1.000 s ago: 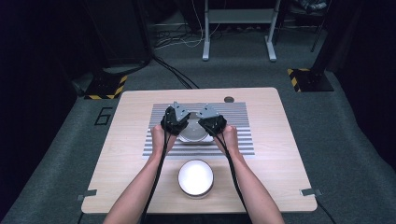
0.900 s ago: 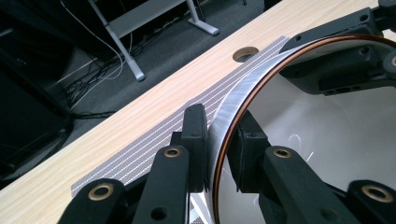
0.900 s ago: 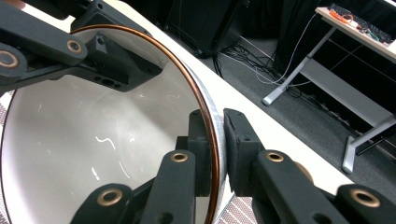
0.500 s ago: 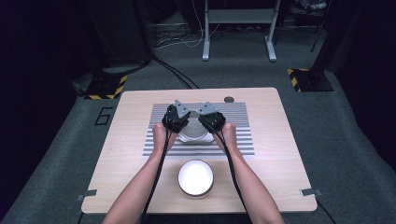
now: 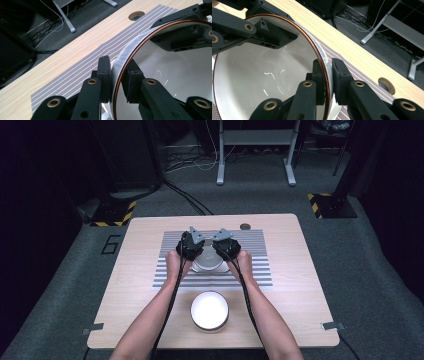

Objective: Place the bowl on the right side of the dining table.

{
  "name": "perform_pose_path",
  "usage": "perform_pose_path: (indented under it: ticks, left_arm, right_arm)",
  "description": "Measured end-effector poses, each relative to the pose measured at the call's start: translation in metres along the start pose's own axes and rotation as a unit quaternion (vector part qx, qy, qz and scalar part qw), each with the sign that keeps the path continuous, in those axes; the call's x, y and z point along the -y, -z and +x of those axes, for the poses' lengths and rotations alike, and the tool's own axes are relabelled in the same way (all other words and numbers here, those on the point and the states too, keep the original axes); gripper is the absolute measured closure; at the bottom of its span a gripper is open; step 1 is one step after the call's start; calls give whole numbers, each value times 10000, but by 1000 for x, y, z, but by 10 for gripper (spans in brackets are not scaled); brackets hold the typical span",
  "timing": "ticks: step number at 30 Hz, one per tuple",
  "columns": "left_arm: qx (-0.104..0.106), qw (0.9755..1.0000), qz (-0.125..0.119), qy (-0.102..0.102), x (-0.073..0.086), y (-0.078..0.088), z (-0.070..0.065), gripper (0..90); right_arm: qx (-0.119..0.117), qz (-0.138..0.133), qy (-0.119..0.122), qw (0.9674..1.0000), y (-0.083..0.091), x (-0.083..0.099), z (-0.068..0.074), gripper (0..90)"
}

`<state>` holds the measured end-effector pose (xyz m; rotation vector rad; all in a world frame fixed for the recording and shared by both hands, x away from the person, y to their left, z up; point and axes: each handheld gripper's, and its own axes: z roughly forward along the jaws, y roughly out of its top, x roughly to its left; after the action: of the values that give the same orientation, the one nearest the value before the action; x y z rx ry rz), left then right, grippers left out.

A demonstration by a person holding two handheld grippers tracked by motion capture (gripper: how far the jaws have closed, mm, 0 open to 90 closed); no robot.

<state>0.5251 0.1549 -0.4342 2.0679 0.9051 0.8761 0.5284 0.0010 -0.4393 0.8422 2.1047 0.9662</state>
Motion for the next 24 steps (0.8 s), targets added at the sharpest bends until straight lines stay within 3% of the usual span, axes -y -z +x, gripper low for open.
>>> perform_pose_path:
  ticks: [12, 24]
  left_arm:
    - [109, 9994, 324, 56, 6, -19, -1, 775]
    - [140, 9989, 441, 73, 8, -30, -2, 775]
  right_arm:
    - [-87, 275, -76, 9996, -17, 10, -2, 814]
    - [-127, 429, -165, 9989, -25, 16, -5, 813]
